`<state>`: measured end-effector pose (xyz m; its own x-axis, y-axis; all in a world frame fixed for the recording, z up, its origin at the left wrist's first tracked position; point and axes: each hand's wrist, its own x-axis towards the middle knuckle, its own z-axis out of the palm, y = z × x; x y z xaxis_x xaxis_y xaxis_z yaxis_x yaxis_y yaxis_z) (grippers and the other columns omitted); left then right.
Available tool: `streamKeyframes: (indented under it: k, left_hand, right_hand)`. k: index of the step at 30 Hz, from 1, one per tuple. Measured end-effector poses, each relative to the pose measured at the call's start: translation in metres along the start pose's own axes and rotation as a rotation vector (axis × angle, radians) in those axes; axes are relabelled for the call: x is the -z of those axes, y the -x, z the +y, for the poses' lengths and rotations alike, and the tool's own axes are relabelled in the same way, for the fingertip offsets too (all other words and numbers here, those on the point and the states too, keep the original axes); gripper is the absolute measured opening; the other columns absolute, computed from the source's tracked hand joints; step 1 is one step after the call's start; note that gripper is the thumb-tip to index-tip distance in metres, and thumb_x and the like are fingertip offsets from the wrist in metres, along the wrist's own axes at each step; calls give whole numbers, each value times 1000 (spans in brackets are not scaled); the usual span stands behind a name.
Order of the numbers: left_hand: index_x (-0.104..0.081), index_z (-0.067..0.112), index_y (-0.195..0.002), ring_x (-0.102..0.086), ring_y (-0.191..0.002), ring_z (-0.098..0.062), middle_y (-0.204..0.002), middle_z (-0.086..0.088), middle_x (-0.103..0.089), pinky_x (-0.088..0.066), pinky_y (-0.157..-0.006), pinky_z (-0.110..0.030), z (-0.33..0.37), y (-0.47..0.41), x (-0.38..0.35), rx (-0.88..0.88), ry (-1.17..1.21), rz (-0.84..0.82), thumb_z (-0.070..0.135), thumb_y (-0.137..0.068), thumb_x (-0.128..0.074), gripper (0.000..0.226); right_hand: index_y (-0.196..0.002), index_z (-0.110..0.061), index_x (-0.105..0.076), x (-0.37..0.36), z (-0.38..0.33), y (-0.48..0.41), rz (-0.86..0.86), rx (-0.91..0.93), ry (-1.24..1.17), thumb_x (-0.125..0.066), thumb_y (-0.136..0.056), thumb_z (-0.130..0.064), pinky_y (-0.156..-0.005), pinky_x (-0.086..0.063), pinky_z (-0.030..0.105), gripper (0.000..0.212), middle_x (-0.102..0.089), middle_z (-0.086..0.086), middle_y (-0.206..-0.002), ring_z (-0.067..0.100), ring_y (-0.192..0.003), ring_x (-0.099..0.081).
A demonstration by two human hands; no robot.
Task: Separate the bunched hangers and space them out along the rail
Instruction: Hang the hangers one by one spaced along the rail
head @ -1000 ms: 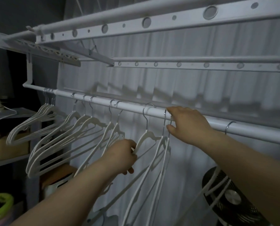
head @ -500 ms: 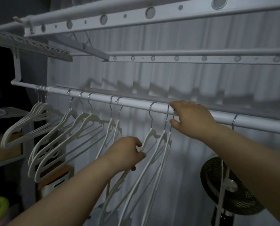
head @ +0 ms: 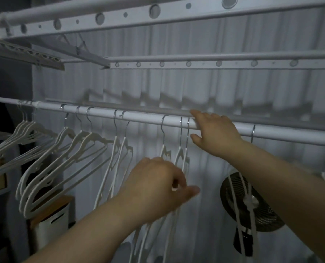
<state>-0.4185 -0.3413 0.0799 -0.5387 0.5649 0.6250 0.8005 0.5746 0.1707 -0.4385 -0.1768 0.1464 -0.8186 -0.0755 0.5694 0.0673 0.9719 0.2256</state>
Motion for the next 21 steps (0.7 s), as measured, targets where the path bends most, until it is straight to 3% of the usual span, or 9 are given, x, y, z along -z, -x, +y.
streamKeyframes:
  k: [3,5,9,12,14,17,19,21]
  left_hand:
    - [-59,24,-100,-58,-92,-13,-98,6,-67,-29,-83,-24,14,3,-13,72,-330,-129,65,-80,-44,48]
    - [-49,20,-109,-60,-97,-19,-104,1,-65,-34,-87,-27,18,4,-22,144,-428,-156,62,-82,-45,50]
    - [-40,15,-122,-60,-104,-22,-114,-3,-62,-35,-75,-25,19,8,-34,228,-532,-212,44,-89,-46,43]
    - [-49,12,-113,-59,-105,-21,-113,-4,-61,-38,-73,-23,14,9,-42,277,-519,-250,18,-92,-42,23]
    - [-50,14,-92,-59,-102,-21,-95,-3,-60,-37,-64,-21,12,8,-44,309,-414,-213,12,-90,-40,11]
    - [-29,18,-64,-52,-81,-20,-69,4,-42,-31,-53,-23,17,-4,-39,343,-290,-108,11,-88,-40,27]
    - [-30,16,-62,-48,-75,-20,-66,4,-40,-33,-60,-24,21,-13,-40,355,-245,-70,11,-88,-41,28]
    - [-42,13,-73,-56,-83,-25,-82,-3,-56,-34,-65,-25,27,-18,-44,359,-240,-74,12,-89,-40,15]
  right_hand:
    - [-144,-17,-17,2,11,10,-8,-16,12,-45,-92,-33,-103,-28,36,61,-38,8,-143,28,-127,-38]
    - [-143,-17,-21,2,18,18,-6,-28,24,-45,-91,-33,-103,-27,37,59,-39,8,-142,28,-125,-39]
    - [-139,-16,-27,3,29,33,13,-19,58,-46,-90,-32,-102,-27,38,54,-41,6,-137,27,-122,-40]
    - [-138,-16,-28,6,33,40,11,-2,61,-45,-90,-32,-104,-26,38,53,-40,5,-137,27,-123,-38]
    - [-138,-16,-27,8,36,44,8,6,49,-45,-91,-31,-106,-24,37,53,-39,5,-139,26,-125,-37]
    - [-139,-16,-26,9,40,52,12,25,37,-46,-91,-29,-110,-19,37,54,-34,5,-143,25,-129,-32]
    - [-140,-15,-26,9,43,57,22,42,33,-47,-91,-27,-112,-15,36,55,-31,5,-145,24,-132,-29]
    - [-140,-15,-27,10,45,63,34,62,13,-47,-90,-26,-113,-12,35,55,-31,5,-145,24,-133,-27]
